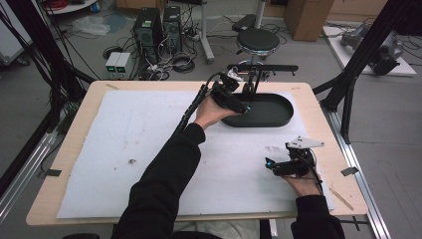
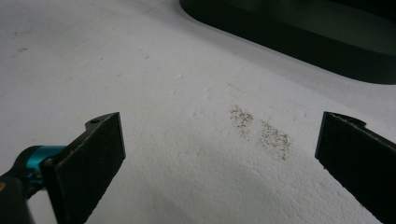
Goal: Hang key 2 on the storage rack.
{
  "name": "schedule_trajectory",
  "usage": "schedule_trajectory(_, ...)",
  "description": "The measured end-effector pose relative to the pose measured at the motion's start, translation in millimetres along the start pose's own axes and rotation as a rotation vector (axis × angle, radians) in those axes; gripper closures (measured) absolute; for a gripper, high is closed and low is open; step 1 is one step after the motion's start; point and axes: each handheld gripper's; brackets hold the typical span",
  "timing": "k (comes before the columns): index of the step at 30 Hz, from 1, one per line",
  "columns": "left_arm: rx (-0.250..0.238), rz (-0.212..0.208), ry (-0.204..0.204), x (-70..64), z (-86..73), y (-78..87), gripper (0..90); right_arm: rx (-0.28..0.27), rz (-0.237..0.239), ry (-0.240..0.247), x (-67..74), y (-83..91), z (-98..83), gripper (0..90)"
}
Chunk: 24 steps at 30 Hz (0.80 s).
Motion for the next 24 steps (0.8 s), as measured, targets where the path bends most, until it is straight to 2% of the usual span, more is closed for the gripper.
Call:
schedule_trajectory(4,0.014,0.002,0.031,9.1,-10.7,5.9,1.7,0.002,0.000,0.002,0.3,-0.2,0.0,0.7)
schedule_trajectory(9,0.025,0.010,0.046,18.0,-24.0,14.9,1.7,0.003,-0.002,0.002,0.5,-0.2,-0.1,0.7)
schedule_trajectory(15,0.048,0.019,0.039,24.5,-35.2,29.3,1.7,0.004,-0.002,-0.001,0.9,0.3,-0.1,0.7)
schedule_trajectory(17,0.040,0.019,0.044,25.7,-38.8,33.8,1.7,0.005,0.000,-0.002,0.9,0.3,0.0,0.7)
schedule_trajectory(24,0.052,0.039,0.041,31.8,-61.0,48.7,1.7,0.008,0.000,0.005,0.9,-0.1,-0.1,0.7)
Point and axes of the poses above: each handheld gripper's, and its own axes: y roughly backward along the jaws, z roughly out of its top, x roughly to its left, and after that the axes turned 13 degrees about y, right-handed
